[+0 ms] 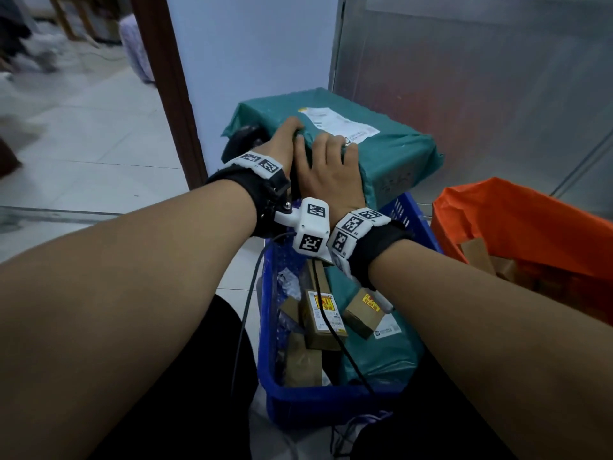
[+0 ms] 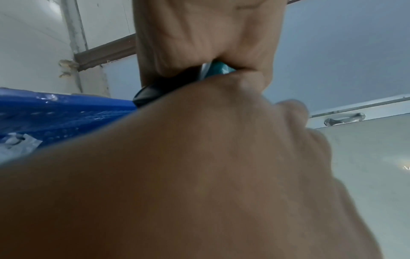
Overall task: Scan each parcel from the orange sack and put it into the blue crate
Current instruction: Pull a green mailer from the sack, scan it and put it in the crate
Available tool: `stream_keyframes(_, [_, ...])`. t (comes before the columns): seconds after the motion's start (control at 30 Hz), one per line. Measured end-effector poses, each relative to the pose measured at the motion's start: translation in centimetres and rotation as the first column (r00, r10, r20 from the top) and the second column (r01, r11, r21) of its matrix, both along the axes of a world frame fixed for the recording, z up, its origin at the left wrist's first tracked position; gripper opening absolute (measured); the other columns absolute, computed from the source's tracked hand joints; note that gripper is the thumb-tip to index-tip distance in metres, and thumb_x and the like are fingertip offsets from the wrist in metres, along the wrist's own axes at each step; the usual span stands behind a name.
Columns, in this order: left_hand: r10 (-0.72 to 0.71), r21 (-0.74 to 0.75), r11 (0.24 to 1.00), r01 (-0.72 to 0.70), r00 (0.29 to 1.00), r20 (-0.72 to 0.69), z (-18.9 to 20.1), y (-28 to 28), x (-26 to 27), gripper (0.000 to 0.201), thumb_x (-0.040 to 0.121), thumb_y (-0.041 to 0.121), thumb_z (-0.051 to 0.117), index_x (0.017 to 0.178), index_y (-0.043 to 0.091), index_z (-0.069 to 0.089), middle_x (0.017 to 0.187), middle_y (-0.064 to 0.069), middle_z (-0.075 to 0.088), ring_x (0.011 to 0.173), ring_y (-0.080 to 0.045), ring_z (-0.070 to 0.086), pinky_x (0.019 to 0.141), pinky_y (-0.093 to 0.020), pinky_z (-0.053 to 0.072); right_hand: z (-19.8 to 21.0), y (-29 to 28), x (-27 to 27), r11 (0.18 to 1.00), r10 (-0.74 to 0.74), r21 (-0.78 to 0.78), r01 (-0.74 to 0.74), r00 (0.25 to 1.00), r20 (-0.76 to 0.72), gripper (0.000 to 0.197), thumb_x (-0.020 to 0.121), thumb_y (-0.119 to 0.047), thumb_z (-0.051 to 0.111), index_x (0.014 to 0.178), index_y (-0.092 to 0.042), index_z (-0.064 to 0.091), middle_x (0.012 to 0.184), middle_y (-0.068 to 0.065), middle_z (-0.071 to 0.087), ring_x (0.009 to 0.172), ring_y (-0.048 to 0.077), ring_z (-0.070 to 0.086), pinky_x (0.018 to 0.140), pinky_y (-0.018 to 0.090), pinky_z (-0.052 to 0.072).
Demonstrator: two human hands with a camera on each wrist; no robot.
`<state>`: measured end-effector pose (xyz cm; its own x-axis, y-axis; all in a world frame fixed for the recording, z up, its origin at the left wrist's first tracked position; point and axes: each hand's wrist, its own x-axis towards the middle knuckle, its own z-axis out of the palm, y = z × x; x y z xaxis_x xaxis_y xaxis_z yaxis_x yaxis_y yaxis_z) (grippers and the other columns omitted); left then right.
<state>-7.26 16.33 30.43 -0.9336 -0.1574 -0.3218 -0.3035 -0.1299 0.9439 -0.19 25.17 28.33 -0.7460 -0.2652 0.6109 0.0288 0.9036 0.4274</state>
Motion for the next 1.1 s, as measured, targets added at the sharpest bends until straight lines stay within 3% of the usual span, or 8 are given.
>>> stream_keyframes(0.23, [0.227,-0.100,0.969,-0.228,0.974,-0.021,0.3,-1.7,0.9,0.093,0.029,0.067,0.075,0.106,0.016,0.068,0.083,-0.002,0.078,0.062,-0.020,0.074,0.051,-0.033,0.060,0.7,0.1,1.1,0.967,0.115,-0.242,-0.084,0.986,0.118,0.060,0.091,-0.039,0.046,0.139,-0.005,0.050,0.120,0.014,0.063,0.103,0.033,0.058,0.084,0.044,0.042])
stream_keyframes(0.33, [0.245,-0.099,0.963,-0.249,0.968,-0.055,-0.6,-2.9,0.2,0.101,0.026,0.067,0.079,0.110,0.013,0.065,0.081,-0.003,0.078,0.063,-0.025,0.075,0.057,-0.040,0.061,2.7,1.3,1.1,0.874,0.242,-0.462,-0.152,0.960,0.143,0.031,0.097,-0.034,0.040,0.100,-0.012,0.062,0.099,0.011,0.065,0.094,0.032,0.058,0.076,0.040,0.040])
stream_keyframes(0.43, [0.269,-0.052,0.960,-0.274,0.959,-0.084,-0.6,-3.5,-0.1,0.121,0.023,0.062,0.084,0.128,0.011,0.052,0.098,-0.008,0.075,0.073,-0.029,0.075,0.065,-0.050,0.062,2.8,4.9,-0.3,0.739,0.209,-0.673,-0.022,0.958,0.198,0.032,0.097,-0.029,0.039,0.075,-0.013,0.054,0.083,0.010,0.055,0.087,0.033,0.057,0.067,0.033,0.032])
stream_keyframes(0.63, [0.120,-0.050,0.990,-0.131,0.976,-0.185,1.3,-3.3,2.5,0.106,0.044,0.050,0.087,0.131,0.008,0.042,0.102,-0.005,0.069,0.082,-0.022,0.073,0.067,-0.042,0.063,0.2,12.5,-0.6,0.565,-0.053,-0.735,0.373,0.906,0.419,0.050,0.089,-0.059,0.050,0.118,-0.020,0.061,0.128,0.016,0.055,0.122,0.037,0.046,0.103,0.047,0.039])
stream_keyframes(0.7, [0.075,-0.045,0.995,-0.085,0.977,-0.202,1.4,-3.6,2.5,0.101,0.043,0.047,0.089,0.129,0.009,0.052,0.103,-0.005,0.074,0.081,-0.021,0.076,0.066,-0.042,0.064,-0.4,14.0,0.2,0.409,-0.035,-0.802,0.436,0.886,0.463,0.065,0.086,-0.068,0.054,0.125,-0.016,0.056,0.130,0.014,0.056,0.120,0.035,0.050,0.101,0.044,0.041])
stream_keyframes(0.8, [-0.002,-0.009,1.000,-0.001,0.970,-0.245,1.4,-3.9,2.7,0.080,0.051,0.036,0.091,0.122,0.010,0.065,0.101,-0.007,0.079,0.083,-0.024,0.078,0.066,-0.044,0.064,-0.9,14.4,1.4,-0.118,0.304,-0.919,0.376,0.895,0.327,0.054,0.088,-0.056,0.066,0.120,-0.014,0.064,0.115,0.006,0.070,0.098,0.022,0.066,0.093,0.033,0.049])
stream_keyframes(0.87, [-0.047,0.035,0.998,0.059,0.960,-0.275,1.5,-4.0,3.0,0.057,0.065,0.026,0.087,0.117,0.009,0.071,0.098,-0.009,0.079,0.083,-0.026,0.078,0.065,-0.039,0.063,-0.6,14.1,1.8,-0.396,0.461,-0.832,0.389,0.868,0.187,0.045,0.090,-0.047,0.067,0.118,-0.012,0.069,0.106,0.008,0.076,0.102,0.027,0.071,0.094,0.036,0.055])
stream_keyframes(1.1, [-0.080,0.053,0.994,0.097,0.962,-0.263,1.1,-5.5,3.1,0.042,0.074,0.026,0.082,0.111,0.008,0.073,0.096,-0.010,0.080,0.083,-0.026,0.078,0.065,-0.035,0.060,0.0,13.5,2.3,-0.463,0.616,-0.670,0.581,0.754,0.229,0.062,0.061,-0.060,0.082,0.110,-0.022,0.072,0.109,0.011,0.072,0.100,0.036,0.066,0.091,0.067,0.047])
